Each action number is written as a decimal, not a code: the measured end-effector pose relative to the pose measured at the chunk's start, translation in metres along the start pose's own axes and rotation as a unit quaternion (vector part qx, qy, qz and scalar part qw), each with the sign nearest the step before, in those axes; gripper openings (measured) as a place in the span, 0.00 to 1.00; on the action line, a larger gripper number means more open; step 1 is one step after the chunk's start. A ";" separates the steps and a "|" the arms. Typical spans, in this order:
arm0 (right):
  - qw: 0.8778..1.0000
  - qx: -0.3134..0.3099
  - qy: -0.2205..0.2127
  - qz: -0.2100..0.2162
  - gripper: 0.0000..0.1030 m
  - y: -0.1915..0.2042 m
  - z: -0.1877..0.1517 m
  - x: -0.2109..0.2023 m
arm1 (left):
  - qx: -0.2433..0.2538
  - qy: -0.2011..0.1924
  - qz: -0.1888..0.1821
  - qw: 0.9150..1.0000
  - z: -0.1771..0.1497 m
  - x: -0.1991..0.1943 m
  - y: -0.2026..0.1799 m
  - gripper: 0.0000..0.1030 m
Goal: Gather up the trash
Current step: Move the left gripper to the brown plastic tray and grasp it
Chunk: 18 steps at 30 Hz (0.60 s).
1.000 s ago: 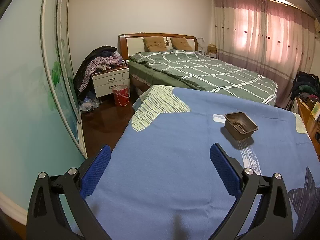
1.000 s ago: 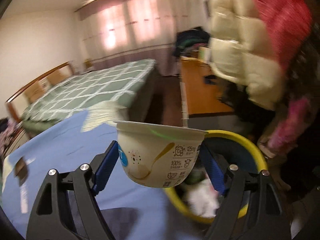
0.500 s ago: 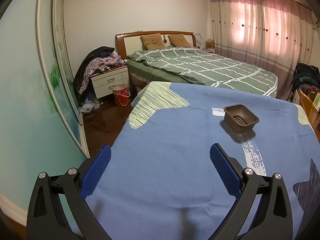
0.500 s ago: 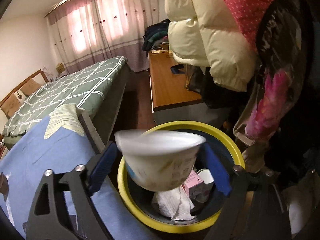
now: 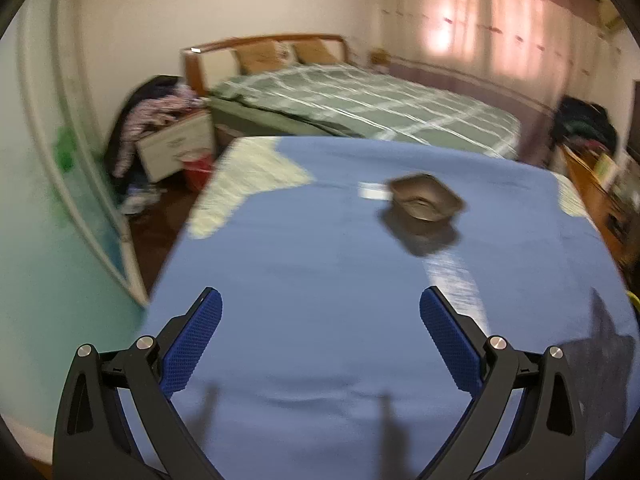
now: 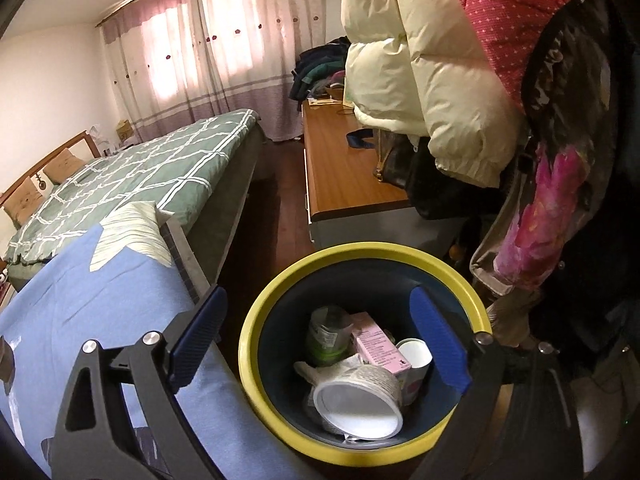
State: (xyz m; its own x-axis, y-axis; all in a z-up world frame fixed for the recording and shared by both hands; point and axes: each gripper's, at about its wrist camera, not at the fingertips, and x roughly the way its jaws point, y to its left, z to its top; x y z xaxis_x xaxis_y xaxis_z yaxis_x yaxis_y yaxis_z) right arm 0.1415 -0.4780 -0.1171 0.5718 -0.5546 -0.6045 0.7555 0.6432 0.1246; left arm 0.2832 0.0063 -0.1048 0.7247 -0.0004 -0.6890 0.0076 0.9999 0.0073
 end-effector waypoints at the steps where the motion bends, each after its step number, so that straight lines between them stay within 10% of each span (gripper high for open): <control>1: 1.000 0.001 0.001 0.003 0.86 0.000 0.000 0.000 | 0.006 0.008 -0.015 1.000 0.004 0.002 -0.006 0.95; 18: 0.999 0.005 0.011 0.037 0.87 0.003 0.001 0.004 | 0.064 0.070 -0.040 0.995 0.077 0.123 -0.088 0.95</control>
State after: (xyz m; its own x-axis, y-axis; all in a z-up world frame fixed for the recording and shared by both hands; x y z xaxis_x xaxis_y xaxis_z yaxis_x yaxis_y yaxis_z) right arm 0.1458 -0.4787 -0.1187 0.6196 -0.4937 -0.6102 0.7140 0.6774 0.1770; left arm 0.4247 -0.0830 -0.1348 0.6154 -0.0695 -0.7851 0.1547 0.9874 0.0339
